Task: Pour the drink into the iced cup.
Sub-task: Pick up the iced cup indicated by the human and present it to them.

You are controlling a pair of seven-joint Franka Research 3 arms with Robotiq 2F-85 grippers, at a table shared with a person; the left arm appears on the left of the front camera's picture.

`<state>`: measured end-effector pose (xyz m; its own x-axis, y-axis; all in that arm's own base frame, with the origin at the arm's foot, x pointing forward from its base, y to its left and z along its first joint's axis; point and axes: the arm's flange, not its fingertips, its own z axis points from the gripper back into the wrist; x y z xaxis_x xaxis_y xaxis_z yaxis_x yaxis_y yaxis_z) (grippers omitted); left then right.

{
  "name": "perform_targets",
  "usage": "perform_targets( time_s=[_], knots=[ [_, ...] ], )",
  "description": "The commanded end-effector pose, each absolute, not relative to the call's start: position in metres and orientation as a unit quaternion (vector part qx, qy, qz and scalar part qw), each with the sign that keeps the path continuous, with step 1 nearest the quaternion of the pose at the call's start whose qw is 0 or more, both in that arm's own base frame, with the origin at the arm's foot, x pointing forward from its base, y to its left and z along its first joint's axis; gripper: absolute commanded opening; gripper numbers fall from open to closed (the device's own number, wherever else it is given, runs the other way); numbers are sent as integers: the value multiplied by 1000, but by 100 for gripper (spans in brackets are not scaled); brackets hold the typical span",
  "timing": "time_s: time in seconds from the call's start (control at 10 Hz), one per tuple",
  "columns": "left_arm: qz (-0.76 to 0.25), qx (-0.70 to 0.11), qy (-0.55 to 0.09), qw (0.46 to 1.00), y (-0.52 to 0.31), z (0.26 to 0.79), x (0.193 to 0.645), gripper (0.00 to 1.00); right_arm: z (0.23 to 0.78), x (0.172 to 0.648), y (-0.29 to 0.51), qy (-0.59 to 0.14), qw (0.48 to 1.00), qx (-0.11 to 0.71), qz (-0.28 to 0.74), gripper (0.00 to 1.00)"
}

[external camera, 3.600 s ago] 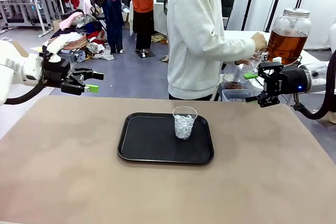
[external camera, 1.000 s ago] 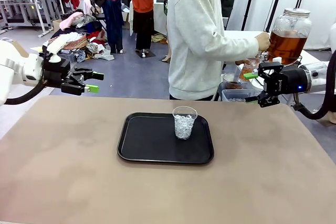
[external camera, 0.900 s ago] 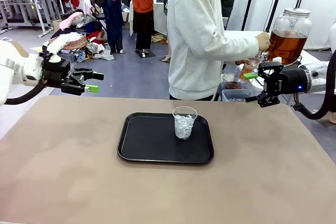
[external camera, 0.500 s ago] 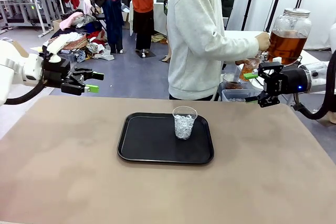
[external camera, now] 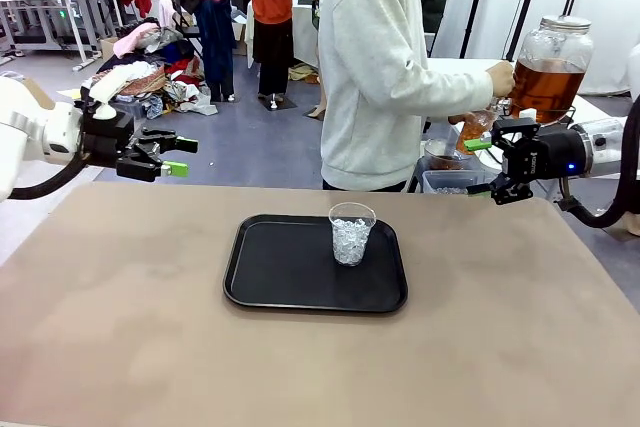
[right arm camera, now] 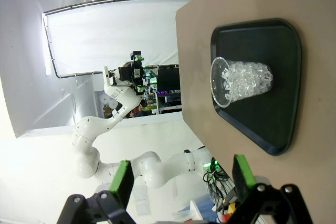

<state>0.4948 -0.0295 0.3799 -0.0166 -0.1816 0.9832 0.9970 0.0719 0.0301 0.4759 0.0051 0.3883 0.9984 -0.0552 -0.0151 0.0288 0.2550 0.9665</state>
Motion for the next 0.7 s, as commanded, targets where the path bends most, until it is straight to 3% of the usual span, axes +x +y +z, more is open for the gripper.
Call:
perform_targets(
  time_s=[0.0,0.6],
  knots=[
    [-530,-429,-478,554,-29,381,494,100,390,477,5,-13,792,610,-25,100],
    [-530,-429,-478,554,-29,381,494,100,390,477,5,-13,792,610,-25,100]
  ],
)
